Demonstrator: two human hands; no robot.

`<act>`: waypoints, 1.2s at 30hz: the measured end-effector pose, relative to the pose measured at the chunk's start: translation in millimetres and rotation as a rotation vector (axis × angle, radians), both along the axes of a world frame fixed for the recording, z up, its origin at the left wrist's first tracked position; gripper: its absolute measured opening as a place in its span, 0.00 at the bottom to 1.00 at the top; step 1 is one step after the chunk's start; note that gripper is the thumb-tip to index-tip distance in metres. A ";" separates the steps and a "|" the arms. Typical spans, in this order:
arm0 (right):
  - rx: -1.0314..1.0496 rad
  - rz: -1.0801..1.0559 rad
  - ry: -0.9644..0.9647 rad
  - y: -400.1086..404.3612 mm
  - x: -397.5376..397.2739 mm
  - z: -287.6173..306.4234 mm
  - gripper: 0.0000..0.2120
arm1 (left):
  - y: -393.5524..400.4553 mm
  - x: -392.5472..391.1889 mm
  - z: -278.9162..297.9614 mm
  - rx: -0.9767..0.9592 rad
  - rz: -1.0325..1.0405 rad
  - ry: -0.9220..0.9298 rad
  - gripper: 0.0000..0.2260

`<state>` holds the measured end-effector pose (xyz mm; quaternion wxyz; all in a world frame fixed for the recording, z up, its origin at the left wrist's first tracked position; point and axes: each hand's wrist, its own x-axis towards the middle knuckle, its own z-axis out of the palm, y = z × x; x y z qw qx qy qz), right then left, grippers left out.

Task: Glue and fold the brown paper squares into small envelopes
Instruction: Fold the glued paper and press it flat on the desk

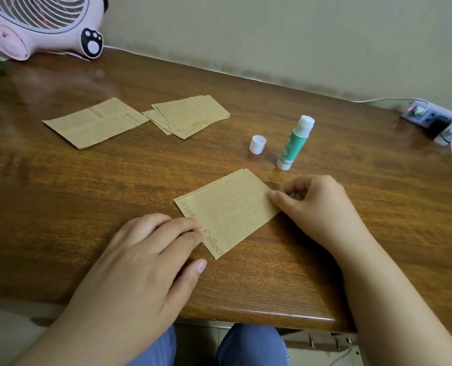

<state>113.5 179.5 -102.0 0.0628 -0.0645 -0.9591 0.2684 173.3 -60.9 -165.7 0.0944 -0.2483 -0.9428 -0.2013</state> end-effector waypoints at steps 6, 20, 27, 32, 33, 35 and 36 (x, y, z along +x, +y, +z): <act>-0.074 0.000 -0.116 5.9 -7.6 4.7 0.10 | -2.4 -0.8 -3.1 -0.027 -0.010 -0.032 0.17; 0.022 0.036 0.005 3.6 -1.7 -3.3 0.08 | 0.2 2.4 1.6 -0.007 -0.006 0.011 0.17; 0.154 0.496 0.279 -44.5 26.7 -6.7 0.03 | 1.7 6.8 21.6 0.023 0.005 0.149 0.17; 0.111 0.520 0.200 -43.2 23.7 -13.8 0.01 | 1.4 6.6 20.5 0.031 0.009 0.158 0.17; 0.115 0.449 0.187 -33.9 20.1 -11.3 0.02 | 1.3 6.6 20.0 0.036 0.007 0.159 0.17; 0.128 0.309 0.139 -13.8 12.5 -4.5 0.02 | 0.2 6.2 19.7 0.039 0.006 0.155 0.17; 0.127 0.258 0.112 -6.4 9.2 -1.2 0.02 | -0.1 5.9 20.0 0.040 0.006 0.150 0.17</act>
